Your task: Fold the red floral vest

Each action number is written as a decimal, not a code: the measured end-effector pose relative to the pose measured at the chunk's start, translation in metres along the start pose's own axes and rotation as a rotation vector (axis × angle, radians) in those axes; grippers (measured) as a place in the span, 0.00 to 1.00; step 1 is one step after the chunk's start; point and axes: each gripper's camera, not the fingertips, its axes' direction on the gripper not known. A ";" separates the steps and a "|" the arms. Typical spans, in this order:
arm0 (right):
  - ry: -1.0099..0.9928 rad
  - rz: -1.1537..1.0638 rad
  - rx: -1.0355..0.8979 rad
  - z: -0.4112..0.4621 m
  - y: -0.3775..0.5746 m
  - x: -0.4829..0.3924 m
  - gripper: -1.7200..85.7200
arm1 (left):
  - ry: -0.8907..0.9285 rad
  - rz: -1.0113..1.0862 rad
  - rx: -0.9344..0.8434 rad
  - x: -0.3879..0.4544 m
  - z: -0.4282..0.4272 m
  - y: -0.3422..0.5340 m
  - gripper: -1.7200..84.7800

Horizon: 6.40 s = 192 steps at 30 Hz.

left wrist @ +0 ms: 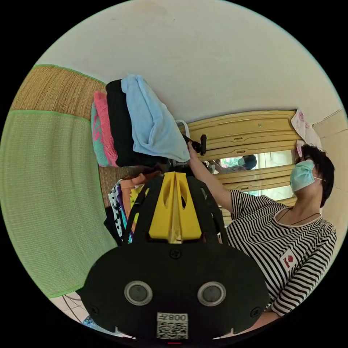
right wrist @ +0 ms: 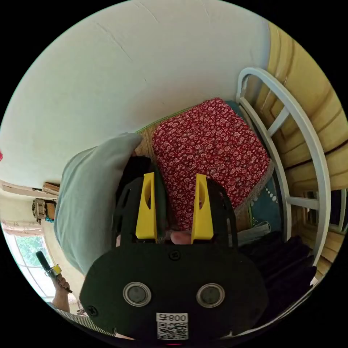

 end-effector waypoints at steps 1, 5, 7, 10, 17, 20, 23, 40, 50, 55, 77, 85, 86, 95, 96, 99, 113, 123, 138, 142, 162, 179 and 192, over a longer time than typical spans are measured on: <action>0.016 -0.006 -0.021 0.007 -0.002 -0.001 0.20 | -0.007 -0.026 -0.004 -0.007 -0.005 0.008 0.02; 0.175 -0.064 -0.134 0.053 -0.004 -0.008 0.20 | -0.031 -0.133 -0.010 -0.032 -0.017 0.034 0.02; 0.261 -0.116 -0.120 0.057 0.002 -0.014 0.18 | -0.013 -0.192 0.012 -0.050 -0.026 0.050 0.02; 0.312 -0.169 -0.131 0.054 0.014 -0.014 0.14 | 0.010 -0.228 0.022 -0.065 -0.035 0.065 0.02; -0.106 0.082 -0.019 -0.030 0.045 0.041 0.04 | 0.055 -0.149 0.007 -0.066 -0.062 0.078 0.02; -0.180 0.086 0.135 -0.095 0.066 0.048 0.04 | 0.090 -0.108 0.024 -0.065 -0.081 0.085 0.02; -0.239 0.091 0.280 -0.165 0.090 0.053 0.03 | 0.131 -0.074 0.040 -0.067 -0.100 0.096 0.02; -0.626 -0.535 0.899 -0.506 0.345 -0.131 0.03 | 0.478 0.305 0.195 -0.053 -0.268 0.183 0.03; -0.758 -0.935 1.008 -0.572 0.536 -0.333 0.03 | 0.441 0.538 0.258 -0.031 -0.432 0.254 0.14; -0.876 -0.973 0.909 -0.531 0.582 -0.402 0.03 | 0.308 0.598 0.362 -0.035 -0.531 0.316 0.21; -0.866 -0.617 0.476 -0.190 0.617 -0.476 0.04 | 0.099 0.737 0.593 -0.033 -0.762 0.513 0.06; -0.516 -0.394 0.015 0.022 0.574 -0.470 0.04 | -0.076 0.808 0.513 0.039 -0.753 0.518 0.05; -0.481 -0.374 -0.027 0.051 0.575 -0.470 0.04 | -0.081 0.799 0.509 0.039 -0.751 0.516 0.05; -0.866 -0.480 0.006 0.127 0.625 -0.490 0.12 | -0.158 0.703 0.398 0.029 -0.712 0.506 0.05; -0.908 -0.530 -0.002 0.131 0.635 -0.504 0.14 | -0.163 0.691 0.398 0.028 -0.709 0.504 0.05; -0.978 -0.656 0.010 0.135 0.657 -0.538 0.14 | -0.147 0.683 0.401 0.026 -0.700 0.500 0.05; -1.155 -0.554 -0.135 0.210 0.640 -0.561 0.16 | -0.288 0.727 0.009 -0.008 -0.536 0.489 0.06; -1.050 -0.376 -0.309 0.295 0.655 -0.551 0.12 | -0.271 0.706 -0.202 -0.062 -0.446 0.467 0.08; -1.020 -0.577 -0.413 0.333 0.664 -0.623 0.09 | 0.105 0.310 -0.160 -0.231 -0.477 0.377 0.20; -1.039 -0.717 -0.510 0.349 0.676 -0.671 0.09 | -0.007 0.270 -0.273 -0.262 -0.463 0.347 0.22; -1.314 -0.721 -0.462 0.313 0.636 -0.694 0.09 | 0.001 0.123 0.180 -0.387 -0.599 0.398 0.09; -1.257 -0.931 -0.120 0.139 0.604 -0.730 0.09 | 0.300 -0.335 0.302 -0.619 -0.598 0.596 0.20; -1.297 -0.854 0.060 0.053 0.615 -0.677 0.08 | 0.472 -0.029 0.480 -0.609 -0.676 0.656 0.05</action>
